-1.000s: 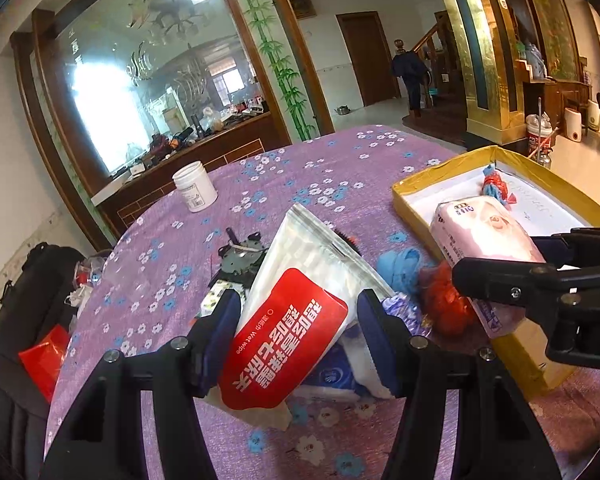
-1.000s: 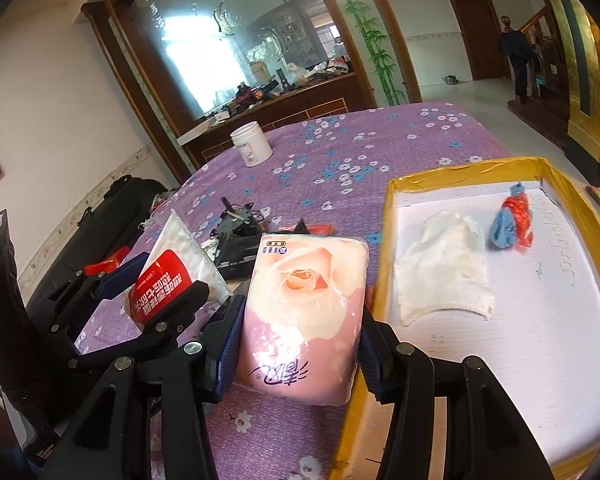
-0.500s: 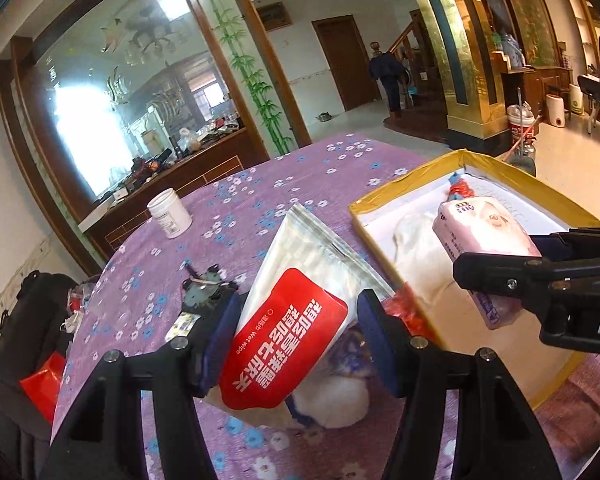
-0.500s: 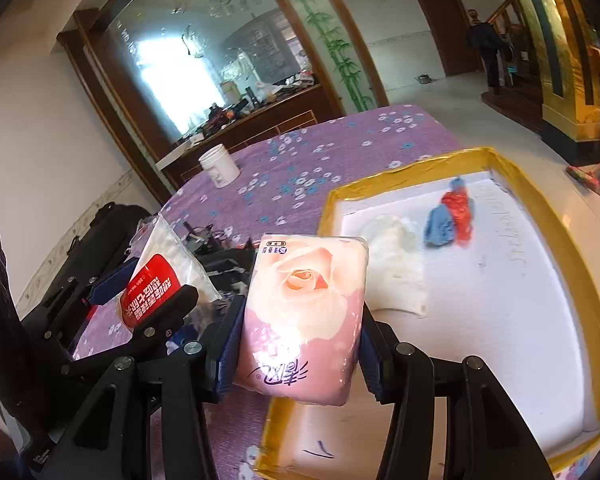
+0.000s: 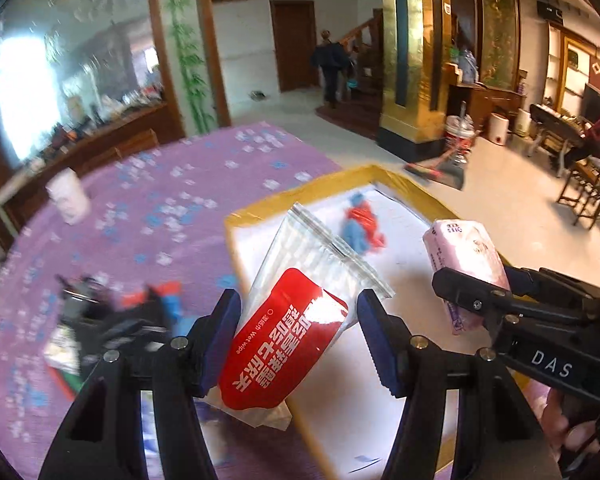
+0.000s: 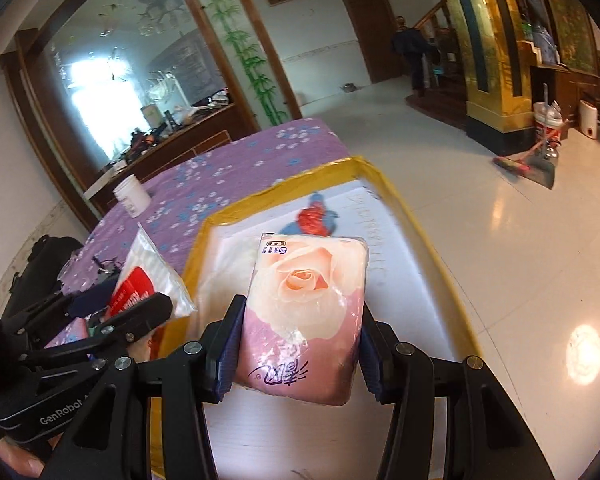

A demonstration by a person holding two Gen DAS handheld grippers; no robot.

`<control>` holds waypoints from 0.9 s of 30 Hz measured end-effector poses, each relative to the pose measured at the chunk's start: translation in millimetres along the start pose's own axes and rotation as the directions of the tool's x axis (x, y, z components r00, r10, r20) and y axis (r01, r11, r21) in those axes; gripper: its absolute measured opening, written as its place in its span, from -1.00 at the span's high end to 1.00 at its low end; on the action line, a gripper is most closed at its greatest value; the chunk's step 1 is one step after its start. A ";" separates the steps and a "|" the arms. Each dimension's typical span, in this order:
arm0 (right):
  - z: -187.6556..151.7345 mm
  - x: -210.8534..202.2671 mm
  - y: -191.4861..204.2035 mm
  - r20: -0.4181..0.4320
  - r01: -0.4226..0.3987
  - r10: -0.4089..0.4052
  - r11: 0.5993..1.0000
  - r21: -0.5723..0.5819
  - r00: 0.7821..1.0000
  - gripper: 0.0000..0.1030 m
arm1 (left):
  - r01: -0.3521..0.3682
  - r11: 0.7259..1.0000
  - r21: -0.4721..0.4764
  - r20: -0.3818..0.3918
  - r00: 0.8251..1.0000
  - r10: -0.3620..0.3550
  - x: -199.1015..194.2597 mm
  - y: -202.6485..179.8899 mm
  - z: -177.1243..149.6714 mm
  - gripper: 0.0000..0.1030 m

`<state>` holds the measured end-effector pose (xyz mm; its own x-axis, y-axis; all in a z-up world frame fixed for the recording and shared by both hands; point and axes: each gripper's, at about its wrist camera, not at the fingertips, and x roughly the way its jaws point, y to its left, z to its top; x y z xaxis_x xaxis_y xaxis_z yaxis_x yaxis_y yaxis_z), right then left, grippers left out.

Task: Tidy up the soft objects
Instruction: 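Lower the pink tissue pack into the tray and open right while left lowers its pack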

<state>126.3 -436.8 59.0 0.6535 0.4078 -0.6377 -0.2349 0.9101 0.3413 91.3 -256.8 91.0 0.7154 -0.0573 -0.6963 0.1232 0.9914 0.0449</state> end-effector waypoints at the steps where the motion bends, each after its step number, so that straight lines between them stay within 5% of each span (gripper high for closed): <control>1: 0.1 1.7 -3.8 -0.008 0.012 -0.012 1.000 0.000 1.000 -0.06 | 0.017 1.000 -0.008 -0.017 1.000 -0.017 6.4 -2.2 0.2 -0.16; 11: -5.5 14.6 -23.9 -0.056 0.035 -0.035 0.999 0.000 0.998 -0.06 | 0.071 0.997 0.015 -0.072 0.995 -0.070 35.4 -25.7 -12.8 -0.01; 27: -8.1 29.3 -17.6 -0.106 0.049 -0.048 0.999 0.012 0.993 -0.15 | 0.125 0.992 -0.027 -0.123 0.984 -0.127 40.7 -17.8 -19.9 -0.10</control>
<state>143.8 -440.3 28.7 0.5843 0.3692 -0.7227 -0.1935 0.9282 0.3178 104.5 -274.4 47.5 0.6039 -0.1678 -0.7792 0.1929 0.9793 -0.0614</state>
